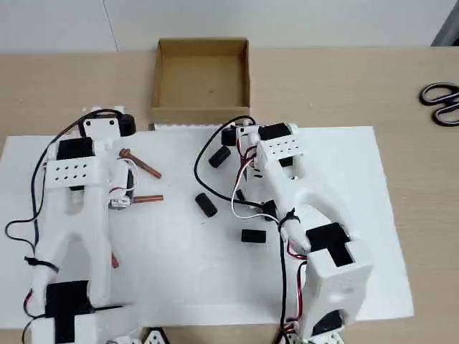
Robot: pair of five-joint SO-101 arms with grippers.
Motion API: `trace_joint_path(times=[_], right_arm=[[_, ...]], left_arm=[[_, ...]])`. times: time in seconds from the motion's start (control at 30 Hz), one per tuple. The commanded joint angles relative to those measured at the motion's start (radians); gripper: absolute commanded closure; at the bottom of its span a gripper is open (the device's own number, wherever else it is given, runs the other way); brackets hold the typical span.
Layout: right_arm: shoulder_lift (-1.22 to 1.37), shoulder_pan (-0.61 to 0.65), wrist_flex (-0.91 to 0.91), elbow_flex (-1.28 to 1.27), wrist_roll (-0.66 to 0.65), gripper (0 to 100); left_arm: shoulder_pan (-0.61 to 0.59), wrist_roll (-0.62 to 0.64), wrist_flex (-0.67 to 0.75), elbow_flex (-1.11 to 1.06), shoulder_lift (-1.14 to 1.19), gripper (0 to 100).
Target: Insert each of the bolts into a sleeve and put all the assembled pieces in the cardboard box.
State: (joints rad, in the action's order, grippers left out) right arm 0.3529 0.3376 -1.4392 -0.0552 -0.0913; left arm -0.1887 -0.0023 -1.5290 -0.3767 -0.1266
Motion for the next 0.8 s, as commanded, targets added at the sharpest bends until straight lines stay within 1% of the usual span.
trace_joint_path(times=[0.0,0.1,0.27,0.67,0.77], right_arm=[[0.035,-0.004,-0.002,0.003,-0.002,87.0],[0.048,-0.004,-0.002,0.003,-0.002,87.0],[0.045,-0.004,-0.03,0.006,-0.006,87.1],[0.042,-0.002,-0.071,0.008,-0.008,98.8],[0.002,-0.001,-0.071,0.008,-0.009,98.8]], left_arm=[[-0.003,-0.006,0.046,-0.019,-0.003,99],[-0.003,-0.006,0.069,-0.059,-0.003,99],[-0.003,-0.006,0.069,-0.074,-0.003,99],[-0.003,-0.006,0.081,-0.077,-0.003,99],[-0.003,-0.006,0.081,-0.077,-0.003,99]])
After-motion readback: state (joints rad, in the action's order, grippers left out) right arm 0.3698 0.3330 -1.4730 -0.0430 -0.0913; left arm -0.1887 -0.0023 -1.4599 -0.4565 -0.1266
